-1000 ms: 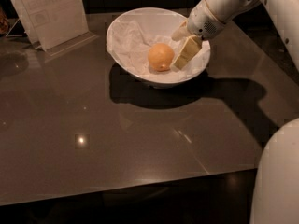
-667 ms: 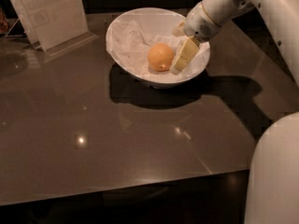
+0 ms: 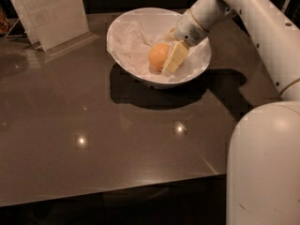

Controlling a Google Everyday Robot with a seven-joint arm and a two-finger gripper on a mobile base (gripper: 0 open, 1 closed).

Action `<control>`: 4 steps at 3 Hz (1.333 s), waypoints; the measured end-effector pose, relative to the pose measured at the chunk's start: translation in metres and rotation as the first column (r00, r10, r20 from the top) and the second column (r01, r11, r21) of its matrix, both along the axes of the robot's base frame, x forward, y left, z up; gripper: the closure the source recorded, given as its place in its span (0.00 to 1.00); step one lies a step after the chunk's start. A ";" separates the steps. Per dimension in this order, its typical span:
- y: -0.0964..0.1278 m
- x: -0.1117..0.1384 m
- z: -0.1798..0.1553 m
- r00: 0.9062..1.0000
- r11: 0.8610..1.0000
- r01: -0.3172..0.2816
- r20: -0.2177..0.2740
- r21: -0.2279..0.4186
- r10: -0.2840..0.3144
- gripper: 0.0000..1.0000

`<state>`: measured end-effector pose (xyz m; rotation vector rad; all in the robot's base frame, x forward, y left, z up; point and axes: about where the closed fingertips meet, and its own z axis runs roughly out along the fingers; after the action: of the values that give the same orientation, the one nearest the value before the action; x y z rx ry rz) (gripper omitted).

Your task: Pick orange from white bowl

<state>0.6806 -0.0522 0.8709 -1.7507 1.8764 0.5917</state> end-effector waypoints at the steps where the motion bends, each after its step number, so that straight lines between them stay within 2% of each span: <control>1: 0.007 0.006 -0.012 1.000 1.000 -0.008 -0.024 0.008 0.008 0.00; 2: 0.007 0.006 -0.025 0.998 1.000 0.000 -0.056 0.014 0.001 0.16; 4: -0.001 0.003 -0.039 0.995 0.999 0.037 -0.090 0.027 -0.035 0.63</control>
Offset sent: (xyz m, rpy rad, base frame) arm 0.0019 -0.0015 -0.0354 0.0145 0.1022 -0.0096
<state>0.6840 -0.0530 0.8321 -1.6941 1.9463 0.6904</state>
